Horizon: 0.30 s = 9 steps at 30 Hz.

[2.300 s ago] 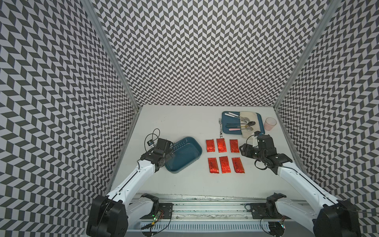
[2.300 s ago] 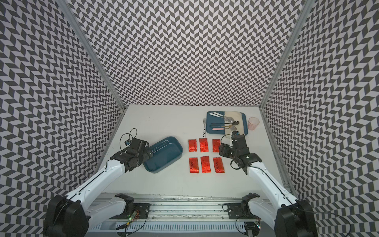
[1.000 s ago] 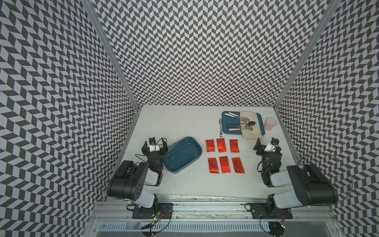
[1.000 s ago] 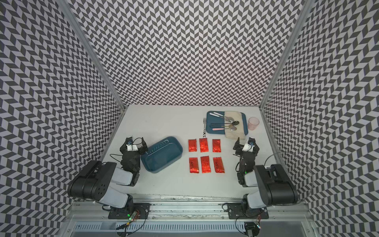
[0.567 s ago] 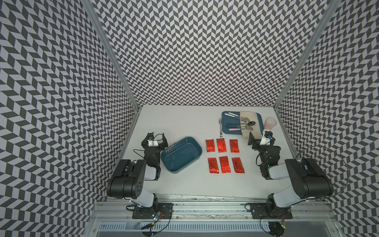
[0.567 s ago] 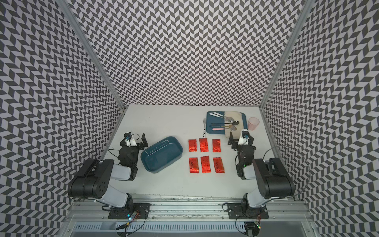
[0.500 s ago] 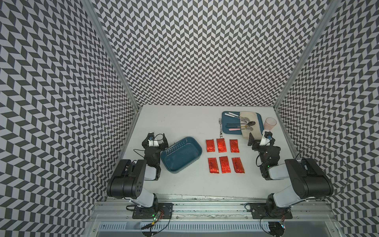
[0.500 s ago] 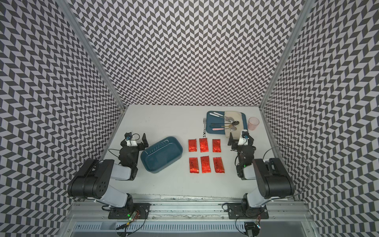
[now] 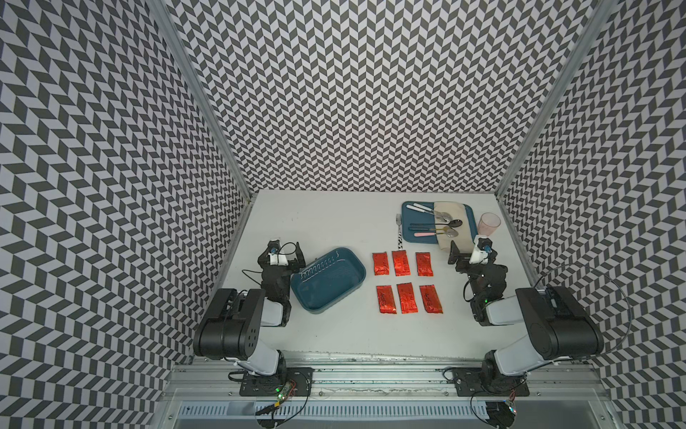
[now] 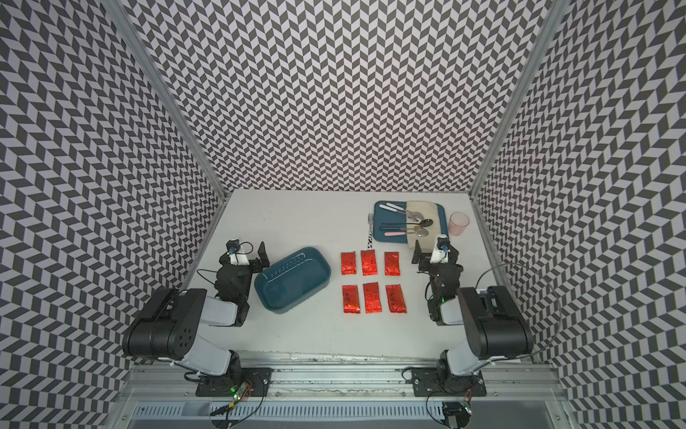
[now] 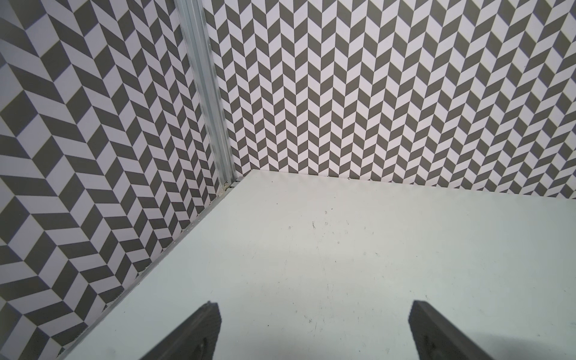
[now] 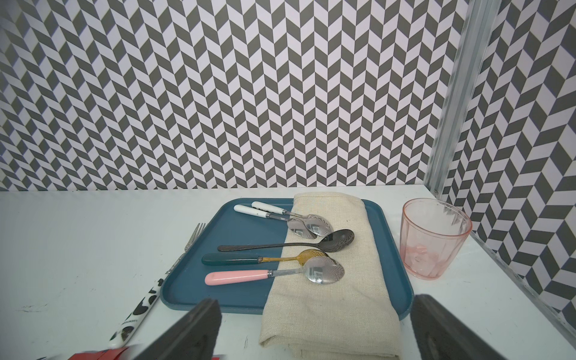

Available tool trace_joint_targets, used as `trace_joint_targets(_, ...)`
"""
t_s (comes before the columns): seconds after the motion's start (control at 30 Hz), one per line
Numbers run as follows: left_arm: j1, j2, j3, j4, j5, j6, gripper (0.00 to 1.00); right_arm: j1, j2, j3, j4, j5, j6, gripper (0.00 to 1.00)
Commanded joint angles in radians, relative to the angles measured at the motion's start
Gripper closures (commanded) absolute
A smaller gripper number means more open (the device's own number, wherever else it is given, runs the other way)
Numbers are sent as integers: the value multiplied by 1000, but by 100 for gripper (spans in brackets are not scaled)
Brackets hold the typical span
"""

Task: Take the tea bags out of the storage box
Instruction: Reset both arms

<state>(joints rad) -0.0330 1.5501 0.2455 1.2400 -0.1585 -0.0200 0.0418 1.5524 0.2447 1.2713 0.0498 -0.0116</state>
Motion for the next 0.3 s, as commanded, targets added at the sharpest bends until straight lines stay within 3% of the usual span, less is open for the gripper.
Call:
trace_joint_targets(0.0, 1, -6, 5, -8, 13, -4, 0, -4, 8, 7, 34, -11, -9, 1)
trace_joint_targets(0.27, 1, -7, 6, -8, 13, -3, 0, -5, 5, 1, 37, -10, -6, 0)
